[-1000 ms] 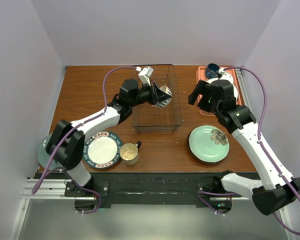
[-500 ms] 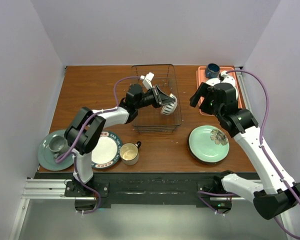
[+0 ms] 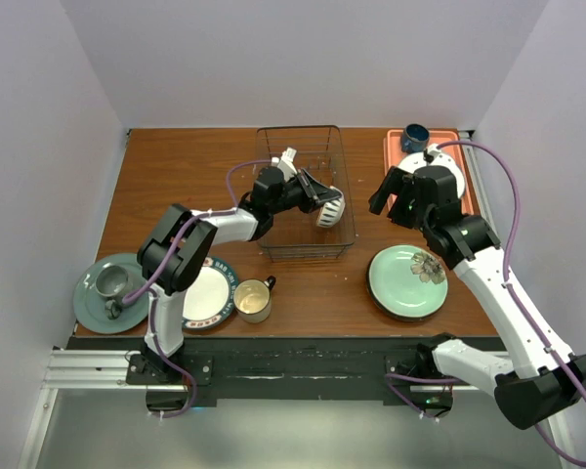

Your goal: Load the mixed dishes into the dish rack

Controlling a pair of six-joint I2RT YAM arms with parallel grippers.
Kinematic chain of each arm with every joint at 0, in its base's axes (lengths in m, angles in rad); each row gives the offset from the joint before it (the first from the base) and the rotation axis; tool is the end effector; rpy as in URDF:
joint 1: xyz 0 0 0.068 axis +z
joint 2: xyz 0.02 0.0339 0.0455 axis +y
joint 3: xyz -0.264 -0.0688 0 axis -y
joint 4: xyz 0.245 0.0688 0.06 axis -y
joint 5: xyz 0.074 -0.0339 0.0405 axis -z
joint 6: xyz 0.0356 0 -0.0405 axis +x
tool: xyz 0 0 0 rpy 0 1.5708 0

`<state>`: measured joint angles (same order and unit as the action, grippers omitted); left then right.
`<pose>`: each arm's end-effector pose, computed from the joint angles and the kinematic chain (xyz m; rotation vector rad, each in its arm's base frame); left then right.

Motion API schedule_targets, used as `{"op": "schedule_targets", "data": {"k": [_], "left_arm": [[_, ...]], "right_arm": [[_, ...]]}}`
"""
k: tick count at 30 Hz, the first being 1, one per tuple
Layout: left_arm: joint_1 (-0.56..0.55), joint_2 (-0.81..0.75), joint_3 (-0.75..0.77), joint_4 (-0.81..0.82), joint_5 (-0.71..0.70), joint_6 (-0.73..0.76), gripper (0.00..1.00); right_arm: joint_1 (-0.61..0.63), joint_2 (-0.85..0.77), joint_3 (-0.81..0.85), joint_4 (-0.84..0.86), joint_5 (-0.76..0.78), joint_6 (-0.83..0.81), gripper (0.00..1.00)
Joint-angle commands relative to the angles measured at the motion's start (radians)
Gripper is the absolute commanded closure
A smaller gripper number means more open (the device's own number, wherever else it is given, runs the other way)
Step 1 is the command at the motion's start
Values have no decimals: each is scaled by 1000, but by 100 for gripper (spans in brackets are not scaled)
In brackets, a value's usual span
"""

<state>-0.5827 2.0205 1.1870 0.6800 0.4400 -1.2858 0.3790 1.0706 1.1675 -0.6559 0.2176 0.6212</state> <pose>0.3664 -0.2597 0.1940 -0.3326 2.0331 -1.6636 0.2106 0.0756 0.3709 0.3857 2.1013 0.3621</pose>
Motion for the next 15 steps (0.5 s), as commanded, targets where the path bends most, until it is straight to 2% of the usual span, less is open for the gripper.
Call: {"op": "schedule_targets", "data": {"k": [1,15], "left_arm": [[9,7,59,29,-64,-78,100],[14,43,-15,69,-113,-136,100]], "right_arm": [[-3,-5,-19,56,-17,-5,12],[-3,71,-103,127,-69,-17,13]]}}
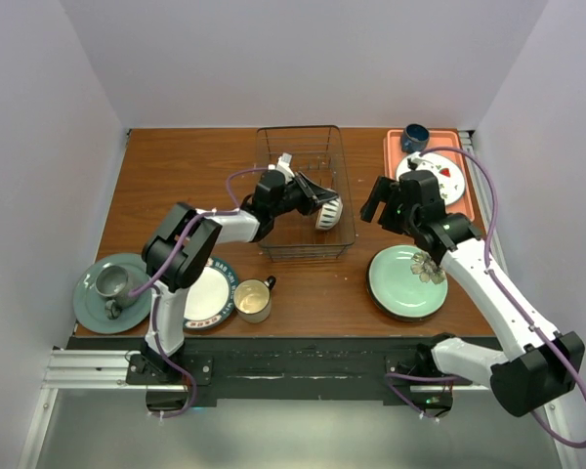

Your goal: Load the mixed dishes into the dish rack

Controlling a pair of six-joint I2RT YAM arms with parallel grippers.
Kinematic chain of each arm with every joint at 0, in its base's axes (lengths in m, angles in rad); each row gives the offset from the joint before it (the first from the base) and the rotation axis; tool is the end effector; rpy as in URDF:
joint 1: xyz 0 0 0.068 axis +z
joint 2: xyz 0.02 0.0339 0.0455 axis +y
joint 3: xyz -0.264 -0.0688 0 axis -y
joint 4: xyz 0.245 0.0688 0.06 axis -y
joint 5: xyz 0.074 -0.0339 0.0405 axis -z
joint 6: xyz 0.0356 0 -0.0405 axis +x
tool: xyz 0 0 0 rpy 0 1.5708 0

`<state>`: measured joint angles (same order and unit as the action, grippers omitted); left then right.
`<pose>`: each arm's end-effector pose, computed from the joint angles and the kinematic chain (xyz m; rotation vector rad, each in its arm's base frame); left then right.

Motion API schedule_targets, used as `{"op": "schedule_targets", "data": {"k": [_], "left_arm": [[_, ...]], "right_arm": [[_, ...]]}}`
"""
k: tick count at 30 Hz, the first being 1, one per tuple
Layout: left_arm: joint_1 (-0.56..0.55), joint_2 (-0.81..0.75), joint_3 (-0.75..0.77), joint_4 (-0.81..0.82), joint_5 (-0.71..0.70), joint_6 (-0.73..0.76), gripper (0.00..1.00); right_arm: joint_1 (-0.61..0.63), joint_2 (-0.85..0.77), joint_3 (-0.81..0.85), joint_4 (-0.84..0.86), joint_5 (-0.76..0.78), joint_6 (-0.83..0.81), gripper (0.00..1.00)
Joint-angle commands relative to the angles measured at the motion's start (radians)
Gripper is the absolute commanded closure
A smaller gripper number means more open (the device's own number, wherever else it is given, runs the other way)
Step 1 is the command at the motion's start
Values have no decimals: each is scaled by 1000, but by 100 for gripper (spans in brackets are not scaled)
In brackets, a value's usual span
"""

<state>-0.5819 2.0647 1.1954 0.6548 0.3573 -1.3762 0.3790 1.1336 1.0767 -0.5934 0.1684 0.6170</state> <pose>0.3724 -0.2599 0.1747 -0.5328 2.0634 -1.6225 0.2280 0.0844 0.3326 0.3578 2.2059 0.3632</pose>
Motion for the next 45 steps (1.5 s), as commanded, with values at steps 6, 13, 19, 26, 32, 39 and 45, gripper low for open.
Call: {"op": "schedule_targets", "data": {"k": [6,13,19,26,32,39,45], "left_arm": [[16,-2,-103,157,-61,-110,100],[14,-18,-161,174,-89,-136,84],[14,-49,-215,184,-129,-175,68],[16,-86,-244,155,-167,-202,64],[17,-110,-252,105,-185,-179,65],[19,-166,-267,3,-238,-130,63],[19,-212,-241,-133,-290,-66,53]], "right_arm": [[-3,51,-32,81,-33,-16,13],[-2,68,-57,98,-40,-14,14],[-3,80,-66,102,-41,-14,14],[-3,86,-77,109,-46,-8,14],[-3,89,-78,110,-46,-8,14],[-3,92,-84,115,-50,-3,14],[-3,95,-84,119,-55,0,15]]}}
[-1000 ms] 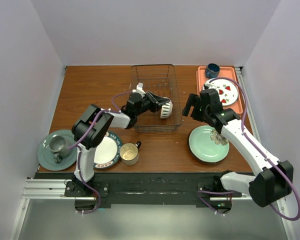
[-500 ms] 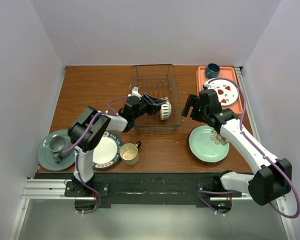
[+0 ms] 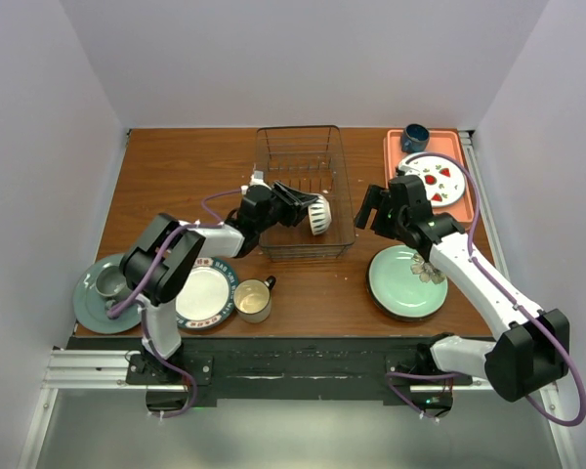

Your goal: Load the mixed dishes into the dish rack

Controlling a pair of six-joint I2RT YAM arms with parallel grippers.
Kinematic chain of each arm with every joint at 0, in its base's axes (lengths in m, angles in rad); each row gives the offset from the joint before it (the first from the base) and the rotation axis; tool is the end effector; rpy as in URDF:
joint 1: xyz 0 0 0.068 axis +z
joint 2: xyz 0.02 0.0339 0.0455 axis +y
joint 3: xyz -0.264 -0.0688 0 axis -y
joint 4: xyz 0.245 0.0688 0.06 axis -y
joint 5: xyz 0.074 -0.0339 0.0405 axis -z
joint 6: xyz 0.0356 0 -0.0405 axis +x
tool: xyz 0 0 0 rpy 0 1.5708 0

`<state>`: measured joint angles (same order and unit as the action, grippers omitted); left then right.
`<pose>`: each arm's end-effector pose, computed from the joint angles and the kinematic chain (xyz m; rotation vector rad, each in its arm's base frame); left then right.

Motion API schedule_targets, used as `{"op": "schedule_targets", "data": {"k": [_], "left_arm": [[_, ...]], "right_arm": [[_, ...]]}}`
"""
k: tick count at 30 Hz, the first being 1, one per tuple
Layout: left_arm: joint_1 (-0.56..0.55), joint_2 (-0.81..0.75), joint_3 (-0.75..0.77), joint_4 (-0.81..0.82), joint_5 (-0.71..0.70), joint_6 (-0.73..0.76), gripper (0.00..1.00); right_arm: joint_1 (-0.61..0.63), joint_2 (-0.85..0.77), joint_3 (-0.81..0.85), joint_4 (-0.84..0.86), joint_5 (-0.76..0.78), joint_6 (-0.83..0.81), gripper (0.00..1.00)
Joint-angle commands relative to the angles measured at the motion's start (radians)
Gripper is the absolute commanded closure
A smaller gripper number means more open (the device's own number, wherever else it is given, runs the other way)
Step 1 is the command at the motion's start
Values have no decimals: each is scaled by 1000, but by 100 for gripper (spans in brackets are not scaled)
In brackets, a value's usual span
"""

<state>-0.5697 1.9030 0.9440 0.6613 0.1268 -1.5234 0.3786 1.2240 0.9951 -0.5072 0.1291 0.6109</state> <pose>0.3348 -0.2198 0.1649 -0.9105 1.9855 -1.4656 0.2465 0.0931 0.2912 0.3356 2.3018 0.3572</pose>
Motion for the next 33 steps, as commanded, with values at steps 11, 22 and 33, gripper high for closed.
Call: {"op": "schedule_targets", "data": {"k": [11,22,33], "left_arm": [[7,-111,87,-399,-156,189,41],[5,-154,136,-591,-265,293,41],[-1,-200,160,-646,-334,422,39]], "right_arm": [[-3,14,2,42,-28,10,15],[-4,25,2,52,-40,21,15],[-3,22,5,50,-39,20,12]]}}
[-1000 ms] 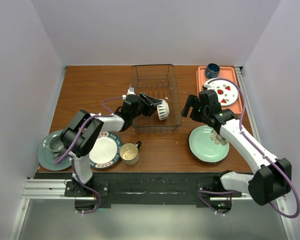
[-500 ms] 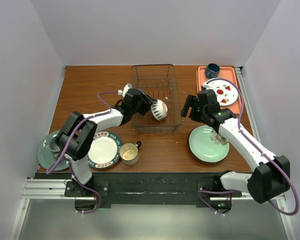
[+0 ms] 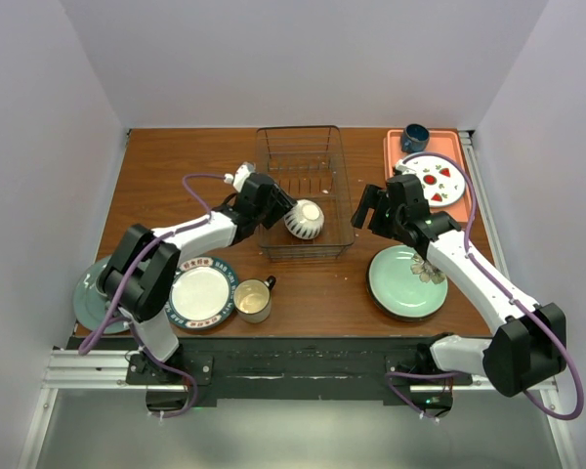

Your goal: Load the mixed dishes into the dish rack

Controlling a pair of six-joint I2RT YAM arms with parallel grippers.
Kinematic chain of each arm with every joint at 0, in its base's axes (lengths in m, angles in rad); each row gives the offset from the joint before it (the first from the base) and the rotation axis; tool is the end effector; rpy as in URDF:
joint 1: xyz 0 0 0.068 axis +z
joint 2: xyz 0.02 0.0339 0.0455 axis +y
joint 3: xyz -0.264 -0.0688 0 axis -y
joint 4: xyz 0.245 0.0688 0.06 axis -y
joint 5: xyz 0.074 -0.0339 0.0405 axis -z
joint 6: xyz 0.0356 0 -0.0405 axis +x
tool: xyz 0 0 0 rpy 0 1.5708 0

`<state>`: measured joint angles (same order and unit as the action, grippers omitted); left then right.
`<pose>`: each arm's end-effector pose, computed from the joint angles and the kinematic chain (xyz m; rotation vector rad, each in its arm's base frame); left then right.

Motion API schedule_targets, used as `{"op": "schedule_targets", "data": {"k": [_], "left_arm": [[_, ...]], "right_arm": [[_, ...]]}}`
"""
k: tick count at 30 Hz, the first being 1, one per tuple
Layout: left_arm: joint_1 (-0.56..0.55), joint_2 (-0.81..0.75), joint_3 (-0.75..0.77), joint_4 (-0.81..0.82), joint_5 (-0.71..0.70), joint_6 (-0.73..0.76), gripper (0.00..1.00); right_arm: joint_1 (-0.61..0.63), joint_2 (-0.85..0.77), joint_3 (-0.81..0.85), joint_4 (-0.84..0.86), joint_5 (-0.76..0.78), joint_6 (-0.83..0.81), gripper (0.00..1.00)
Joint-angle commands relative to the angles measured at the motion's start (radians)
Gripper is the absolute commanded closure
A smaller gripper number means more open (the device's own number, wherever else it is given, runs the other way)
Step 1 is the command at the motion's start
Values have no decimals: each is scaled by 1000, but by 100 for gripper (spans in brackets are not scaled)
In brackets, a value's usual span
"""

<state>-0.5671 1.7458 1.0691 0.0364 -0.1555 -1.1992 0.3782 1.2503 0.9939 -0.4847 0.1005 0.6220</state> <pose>0.3252 -0.2006 0.2016 -0.8080 2.1787 -0.7859 0.2520 0.0963 0.2861 0.3359 2.3155 0.3908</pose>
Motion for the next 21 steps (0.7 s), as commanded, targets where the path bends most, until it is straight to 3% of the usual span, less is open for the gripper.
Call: {"op": "schedule_targets", "data": {"k": [1,9,14,21], "left_arm": [[-5,-37,48,-35,-55,110,39],[-36,-31,111,-116,-85,283,36],[-43,-20,130,-69,37,424,37],[-95,-37,175,-184,-24,570,37]], "right_arm": [[-2,-3,6,28,-10,8,11],[-2,-5,8,28,-12,8,11],[-2,-5,3,28,-10,10,11],[-2,-25,-5,20,4,10,12]]}}
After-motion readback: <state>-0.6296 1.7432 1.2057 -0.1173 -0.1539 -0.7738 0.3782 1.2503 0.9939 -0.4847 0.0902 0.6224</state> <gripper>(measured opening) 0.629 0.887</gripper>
